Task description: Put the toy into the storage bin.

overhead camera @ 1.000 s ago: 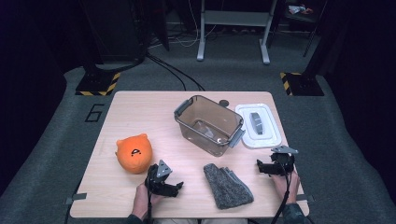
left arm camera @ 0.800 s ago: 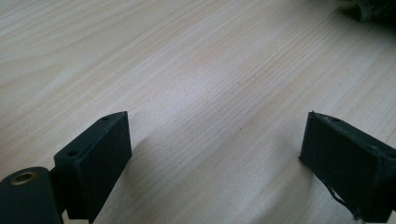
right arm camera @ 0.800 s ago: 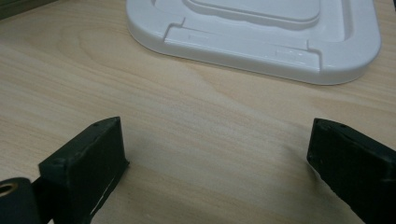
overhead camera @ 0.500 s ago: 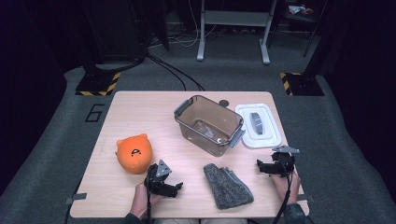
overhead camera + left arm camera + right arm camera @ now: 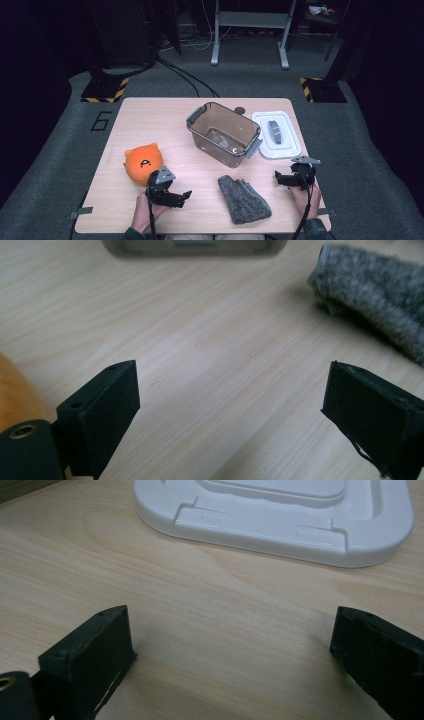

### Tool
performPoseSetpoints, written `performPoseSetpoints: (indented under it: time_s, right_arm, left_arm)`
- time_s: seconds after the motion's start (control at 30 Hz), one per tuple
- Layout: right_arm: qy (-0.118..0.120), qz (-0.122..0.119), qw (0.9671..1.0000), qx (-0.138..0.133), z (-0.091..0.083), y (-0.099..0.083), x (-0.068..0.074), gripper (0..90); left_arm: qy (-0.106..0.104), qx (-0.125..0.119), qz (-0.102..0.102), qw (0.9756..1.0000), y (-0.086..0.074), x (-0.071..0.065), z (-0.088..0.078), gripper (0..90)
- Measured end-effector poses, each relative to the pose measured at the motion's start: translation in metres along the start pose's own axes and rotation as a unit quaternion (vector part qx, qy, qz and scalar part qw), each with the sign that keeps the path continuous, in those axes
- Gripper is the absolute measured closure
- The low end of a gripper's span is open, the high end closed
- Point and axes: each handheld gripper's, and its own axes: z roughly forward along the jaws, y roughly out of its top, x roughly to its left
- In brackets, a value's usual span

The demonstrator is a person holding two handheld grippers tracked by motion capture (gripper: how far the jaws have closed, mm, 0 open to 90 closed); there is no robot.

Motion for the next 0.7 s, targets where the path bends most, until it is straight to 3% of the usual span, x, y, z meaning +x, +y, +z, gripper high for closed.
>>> performPoseSetpoints:
  time_s: [0.17, 0.3, 0.4, 0.53, 0.7]
  right_arm:
    - [0.0, 0.003, 1.0, 0.001, 0.0, 0.0, 0.0, 2.4]
    - [0.0, 0.003, 1.0, 0.001, 0.0, 0.0, 0.0, 2.4]
    - [0.0, 0.003, 1.0, 0.001, 0.0, 0.0, 0.0, 2.4]
    - [0.0, 0.003, 1.0, 0.001, 0.0, 0.0, 0.0, 2.4]
    - [0.0, 0.003, 1.0, 0.001, 0.0, 0.0, 0.0, 2.4]
  left_arm:
    - [0.009, -0.021, -0.003, 0.9997, 0.01, 0.01, -0.021, 7.9]
    - [0.044, -0.039, -0.005, 0.9983, 0.019, 0.025, -0.041, 7.9]
    - [0.075, -0.05, -0.021, 0.9957, 0.022, 0.037, -0.051, 7.9]
    - [0.125, -0.051, -0.059, 0.989, 0.024, 0.057, -0.059, 7.8]
    - [0.18, -0.036, -0.098, 0.9781, 0.022, 0.071, -0.054, 7.9]
